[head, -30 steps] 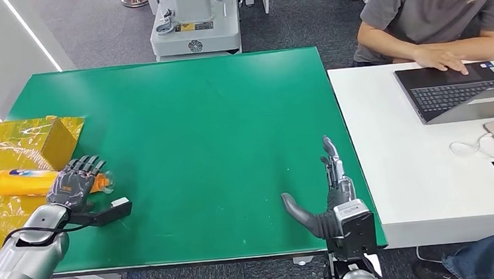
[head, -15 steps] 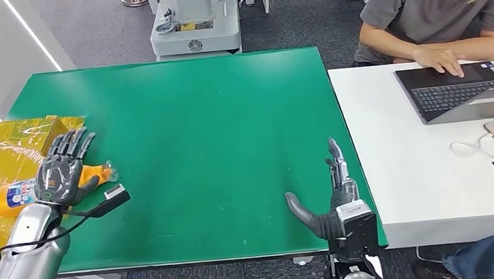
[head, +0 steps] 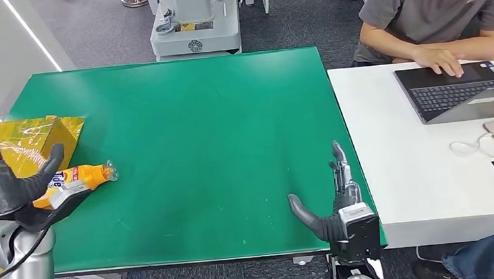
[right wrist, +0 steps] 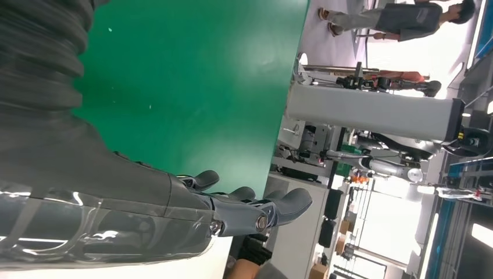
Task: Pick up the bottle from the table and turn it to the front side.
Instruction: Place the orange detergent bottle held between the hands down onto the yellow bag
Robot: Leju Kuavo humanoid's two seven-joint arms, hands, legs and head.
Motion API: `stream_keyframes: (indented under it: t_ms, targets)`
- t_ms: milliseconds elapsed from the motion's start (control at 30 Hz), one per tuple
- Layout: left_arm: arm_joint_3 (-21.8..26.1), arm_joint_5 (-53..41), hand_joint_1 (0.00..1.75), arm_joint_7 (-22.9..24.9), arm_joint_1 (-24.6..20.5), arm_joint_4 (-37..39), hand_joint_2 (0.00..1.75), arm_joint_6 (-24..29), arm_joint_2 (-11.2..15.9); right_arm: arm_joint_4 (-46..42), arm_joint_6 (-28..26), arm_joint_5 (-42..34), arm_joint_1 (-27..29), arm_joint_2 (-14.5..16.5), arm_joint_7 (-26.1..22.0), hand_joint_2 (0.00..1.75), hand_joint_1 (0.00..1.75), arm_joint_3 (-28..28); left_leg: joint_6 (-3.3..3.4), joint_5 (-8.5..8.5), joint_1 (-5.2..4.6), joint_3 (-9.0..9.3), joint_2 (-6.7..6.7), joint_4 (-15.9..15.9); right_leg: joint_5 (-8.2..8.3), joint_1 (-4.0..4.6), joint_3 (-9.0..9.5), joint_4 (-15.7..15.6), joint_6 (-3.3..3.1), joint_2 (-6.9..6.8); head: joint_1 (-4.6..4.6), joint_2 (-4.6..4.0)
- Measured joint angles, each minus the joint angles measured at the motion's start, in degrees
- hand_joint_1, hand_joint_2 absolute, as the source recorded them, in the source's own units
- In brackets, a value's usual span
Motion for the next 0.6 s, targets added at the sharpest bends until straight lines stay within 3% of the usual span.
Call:
stream_keyframes:
  t_ms: [133,433,600]
  targets:
    - [-2.0,11.2,0.00,0.3,1.4,-4.3,1.75,-4.2,-1.5,0.0,-0.2,-0.1,0.1,0.0,-0.2,1.75,0.00,-0.1,0.00,0.00,0.00,0.00,-0.02,0.0,0.00,0.00,0.01,0.0,0.00,-0.03,-0.01,0.00]
    - [-8.6,48.8,0.00,8.1,6.4,-10.3,1.75,-33.5,-8.3,1.1,-0.6,-0.8,-0.3,-0.1,-1.4,1.75,0.00,0.4,0.02,-0.01,-0.03,-0.01,-0.03,0.0,0.01,-0.03,0.04,0.0,0.01,-0.03,0.01,0.00]
    - [-12.0,53.1,0.00,7.5,9.4,-10.6,1.75,-35.5,-12.4,1.7,-1.4,-0.9,-0.6,-0.1,-1.5,1.75,0.00,0.7,0.03,-0.03,-0.02,-0.02,-0.03,0.0,0.01,-0.03,0.03,-0.1,0.01,-0.03,-0.01,0.00]
